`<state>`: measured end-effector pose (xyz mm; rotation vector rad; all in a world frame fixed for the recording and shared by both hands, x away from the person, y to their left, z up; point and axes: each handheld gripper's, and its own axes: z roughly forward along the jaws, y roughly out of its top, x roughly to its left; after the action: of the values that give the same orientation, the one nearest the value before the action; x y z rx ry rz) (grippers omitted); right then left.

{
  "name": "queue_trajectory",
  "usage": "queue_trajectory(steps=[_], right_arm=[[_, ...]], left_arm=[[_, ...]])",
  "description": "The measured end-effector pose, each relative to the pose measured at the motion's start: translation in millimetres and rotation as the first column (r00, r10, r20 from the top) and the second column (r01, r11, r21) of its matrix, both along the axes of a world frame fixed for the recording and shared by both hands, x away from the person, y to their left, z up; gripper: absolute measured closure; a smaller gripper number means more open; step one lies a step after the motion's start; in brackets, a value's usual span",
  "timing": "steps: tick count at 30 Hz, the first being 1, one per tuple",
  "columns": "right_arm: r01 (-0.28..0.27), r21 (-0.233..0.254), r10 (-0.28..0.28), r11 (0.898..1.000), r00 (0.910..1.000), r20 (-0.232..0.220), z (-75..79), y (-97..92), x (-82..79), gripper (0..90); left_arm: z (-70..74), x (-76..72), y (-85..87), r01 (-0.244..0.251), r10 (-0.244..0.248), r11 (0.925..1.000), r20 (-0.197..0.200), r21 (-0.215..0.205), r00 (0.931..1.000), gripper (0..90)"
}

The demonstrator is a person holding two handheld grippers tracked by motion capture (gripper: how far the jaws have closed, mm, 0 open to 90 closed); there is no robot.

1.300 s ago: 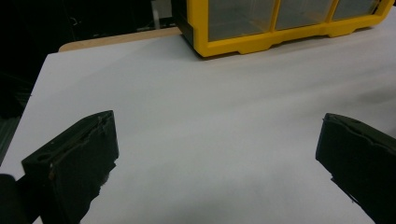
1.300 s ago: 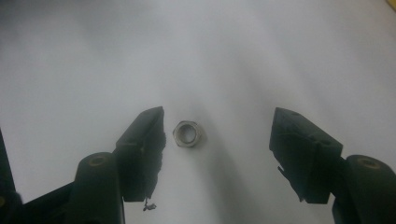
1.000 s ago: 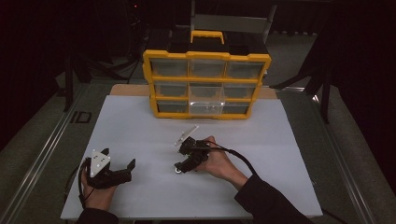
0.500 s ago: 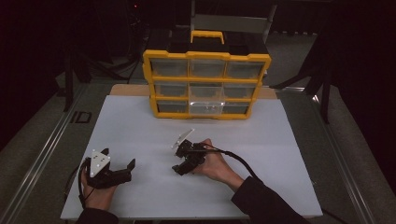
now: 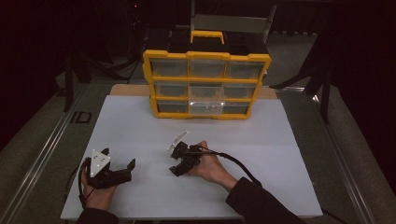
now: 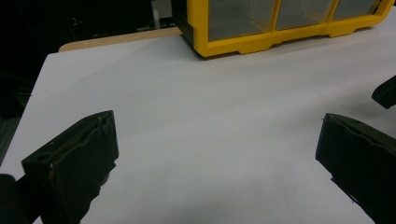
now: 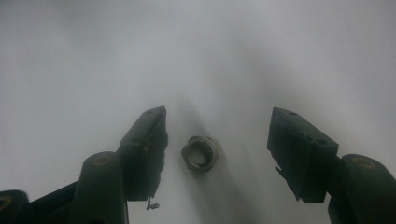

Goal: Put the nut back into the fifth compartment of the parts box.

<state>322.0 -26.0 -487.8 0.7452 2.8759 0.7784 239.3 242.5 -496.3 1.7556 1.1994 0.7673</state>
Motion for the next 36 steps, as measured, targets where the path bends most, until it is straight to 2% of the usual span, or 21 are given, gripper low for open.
queue_trajectory(steps=[14,26,31,36], right_arm=[[0.005,-0.056,-0.004,0.998,0.9998,0.018,-14.6,10.5,1.0,39.5],[0.008,-0.077,-0.008,0.997,1.0000,-0.005,-20.9,5.0,2.6,40.8],[0.014,-0.086,-0.016,0.996,0.9997,-0.018,-19.6,0.6,2.8,43.6],[0.012,-0.082,-0.015,0.997,0.9992,-0.037,-19.2,-2.1,2.9,51.5]], left_arm=[[0.2,-0.1,0.7,-0.002,0.002,1.0000,0.000,0.000,1.0000,0.0],[0.3,-0.3,0.9,-0.004,0.004,1.0000,0.002,0.000,1.0000,0.0],[0.3,-0.2,0.6,-0.002,0.002,1.0000,0.002,0.003,1.0000,0.0],[0.3,-0.3,0.4,-0.003,0.003,1.0000,0.002,0.003,1.0000,0.0]])
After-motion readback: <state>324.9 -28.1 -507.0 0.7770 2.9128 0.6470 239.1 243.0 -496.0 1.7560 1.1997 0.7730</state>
